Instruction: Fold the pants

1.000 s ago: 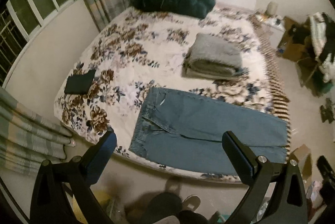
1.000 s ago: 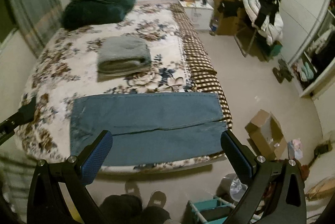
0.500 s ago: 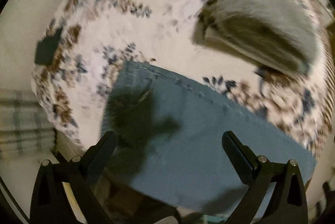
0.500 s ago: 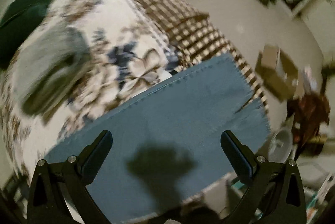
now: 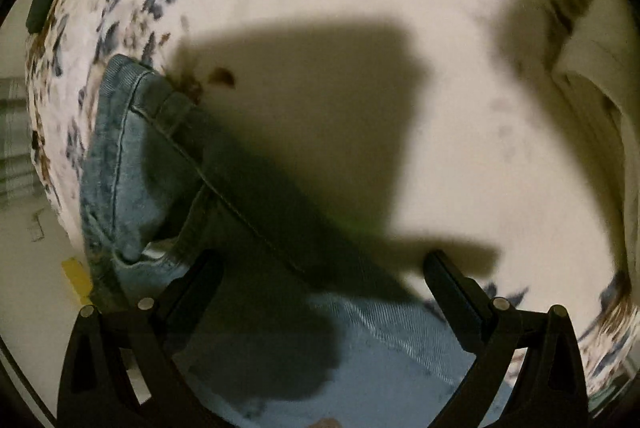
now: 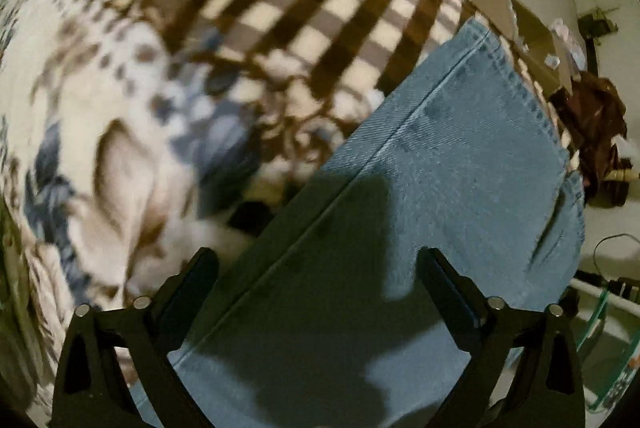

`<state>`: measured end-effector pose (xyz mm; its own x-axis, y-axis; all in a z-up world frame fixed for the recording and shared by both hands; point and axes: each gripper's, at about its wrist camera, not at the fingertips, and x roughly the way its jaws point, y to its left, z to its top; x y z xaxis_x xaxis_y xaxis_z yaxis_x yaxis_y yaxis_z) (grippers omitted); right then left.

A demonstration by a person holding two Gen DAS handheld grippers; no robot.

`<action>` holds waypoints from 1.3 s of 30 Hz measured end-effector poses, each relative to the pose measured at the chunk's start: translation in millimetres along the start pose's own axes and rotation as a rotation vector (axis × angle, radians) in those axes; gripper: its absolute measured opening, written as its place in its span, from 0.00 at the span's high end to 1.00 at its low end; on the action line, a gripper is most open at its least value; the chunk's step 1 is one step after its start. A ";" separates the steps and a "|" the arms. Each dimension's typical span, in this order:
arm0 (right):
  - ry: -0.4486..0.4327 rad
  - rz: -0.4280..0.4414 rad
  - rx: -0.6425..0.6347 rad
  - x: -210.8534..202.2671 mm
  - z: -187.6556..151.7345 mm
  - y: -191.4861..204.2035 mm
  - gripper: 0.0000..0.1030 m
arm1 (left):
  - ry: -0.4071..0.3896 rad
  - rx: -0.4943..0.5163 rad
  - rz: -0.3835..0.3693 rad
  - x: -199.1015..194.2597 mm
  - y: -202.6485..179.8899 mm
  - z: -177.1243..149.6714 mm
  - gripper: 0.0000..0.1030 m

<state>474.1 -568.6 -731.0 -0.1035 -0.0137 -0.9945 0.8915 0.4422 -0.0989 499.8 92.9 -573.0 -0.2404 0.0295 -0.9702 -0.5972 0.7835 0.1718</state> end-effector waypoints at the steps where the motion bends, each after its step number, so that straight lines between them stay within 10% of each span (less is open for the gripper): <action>1: 0.001 0.013 0.008 4.6 2.3 -3.0 0.14 | -0.026 -0.005 -0.004 -3.9 2.0 -3.2 0.09; 2: -0.003 0.022 0.014 9.1 3.7 -5.4 0.22 | -0.051 -0.001 -0.006 -8.1 2.5 -5.9 0.15; 4: -0.017 0.043 0.019 14.2 4.3 -10.0 0.46 | -0.116 0.019 0.000 -23.5 4.8 -16.7 0.68; 7: -0.031 0.088 0.012 16.9 2.7 -16.4 0.87 | -0.180 0.046 -0.075 -48.5 16.0 -36.2 0.95; 20: -0.073 0.312 -0.046 -35.1 -63.1 -108.8 0.94 | -0.375 0.085 -0.266 -141.0 141.9 -170.6 0.97; 25: -0.068 0.291 -0.097 -79.6 -119.0 -176.6 0.94 | -0.346 0.115 -0.210 -101.0 184.3 -211.7 0.97; 39: 0.032 0.112 -0.165 38.1 -186.3 -271.2 0.93 | -0.130 0.054 -0.068 70.8 232.4 -232.5 0.97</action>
<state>146.3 -521.9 -735.9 -0.0245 0.0710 -0.9972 0.8142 0.5802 0.0213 166.1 132.7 -562.1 -0.0980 0.0524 -0.9938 -0.5659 0.8185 0.0989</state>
